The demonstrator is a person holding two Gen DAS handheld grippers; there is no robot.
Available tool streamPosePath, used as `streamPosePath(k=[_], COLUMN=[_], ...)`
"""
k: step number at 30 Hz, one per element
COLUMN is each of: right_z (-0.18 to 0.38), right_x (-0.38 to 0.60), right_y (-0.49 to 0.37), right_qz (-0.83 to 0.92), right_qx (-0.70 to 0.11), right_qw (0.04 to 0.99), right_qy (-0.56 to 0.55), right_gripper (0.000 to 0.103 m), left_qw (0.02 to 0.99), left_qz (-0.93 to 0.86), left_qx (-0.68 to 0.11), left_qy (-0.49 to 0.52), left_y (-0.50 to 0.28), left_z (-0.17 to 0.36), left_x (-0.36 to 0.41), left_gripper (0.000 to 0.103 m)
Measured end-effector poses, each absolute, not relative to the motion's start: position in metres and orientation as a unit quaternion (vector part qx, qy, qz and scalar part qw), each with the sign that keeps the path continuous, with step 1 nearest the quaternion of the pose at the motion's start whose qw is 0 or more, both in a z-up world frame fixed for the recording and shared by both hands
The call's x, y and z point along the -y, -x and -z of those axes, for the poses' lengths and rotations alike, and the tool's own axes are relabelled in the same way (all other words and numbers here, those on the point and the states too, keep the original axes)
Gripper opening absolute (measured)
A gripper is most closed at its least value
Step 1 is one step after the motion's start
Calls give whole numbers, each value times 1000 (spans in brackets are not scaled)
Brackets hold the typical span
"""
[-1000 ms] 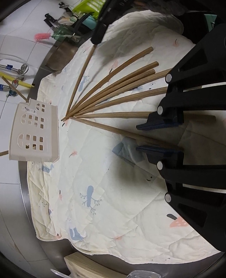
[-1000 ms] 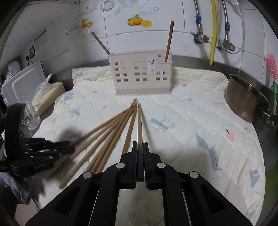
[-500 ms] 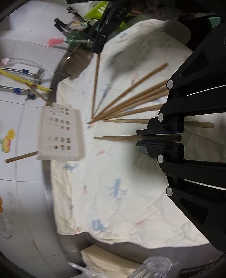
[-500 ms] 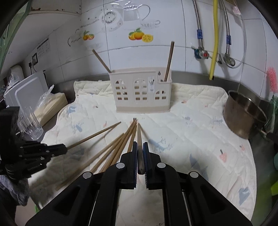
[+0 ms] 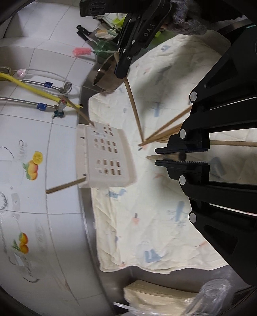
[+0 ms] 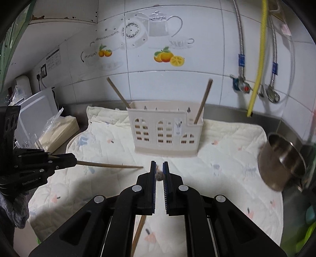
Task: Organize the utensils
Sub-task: 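Lift both chopsticks upright and carry them above the white holder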
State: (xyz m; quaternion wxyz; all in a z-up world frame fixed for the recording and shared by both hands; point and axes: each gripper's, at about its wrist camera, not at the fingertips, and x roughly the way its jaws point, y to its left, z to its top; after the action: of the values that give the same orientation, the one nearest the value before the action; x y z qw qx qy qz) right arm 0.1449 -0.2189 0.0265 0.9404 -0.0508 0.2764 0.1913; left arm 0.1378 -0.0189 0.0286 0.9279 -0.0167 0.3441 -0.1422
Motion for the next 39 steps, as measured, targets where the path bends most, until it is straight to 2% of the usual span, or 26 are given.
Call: streamPosePath(k=[11,26,32,39], right_z=[-101,-187,-200,-182], right_x=[236,235,237,234], right_y=[-181,-235,-265,-295], right_qz=[-208,-190,-171,-159], right_qx=[-262,-199,-186,-201], right_qw=[941,960,967,966], right_qy=[43,51,41,37], right_gripper=[6,6,6,6], left_qw=[939,971,977,971], left_qz=[160,144,113,102], left_qx=[-303,-191,-182,-215], left_qy=[6,-21,-20,4], left_y=[-158,-209,-246,-279], left_z=[-88,-211,-214,-178], left_x=[26,48,44,33], left_gripper=[5,5,5,5])
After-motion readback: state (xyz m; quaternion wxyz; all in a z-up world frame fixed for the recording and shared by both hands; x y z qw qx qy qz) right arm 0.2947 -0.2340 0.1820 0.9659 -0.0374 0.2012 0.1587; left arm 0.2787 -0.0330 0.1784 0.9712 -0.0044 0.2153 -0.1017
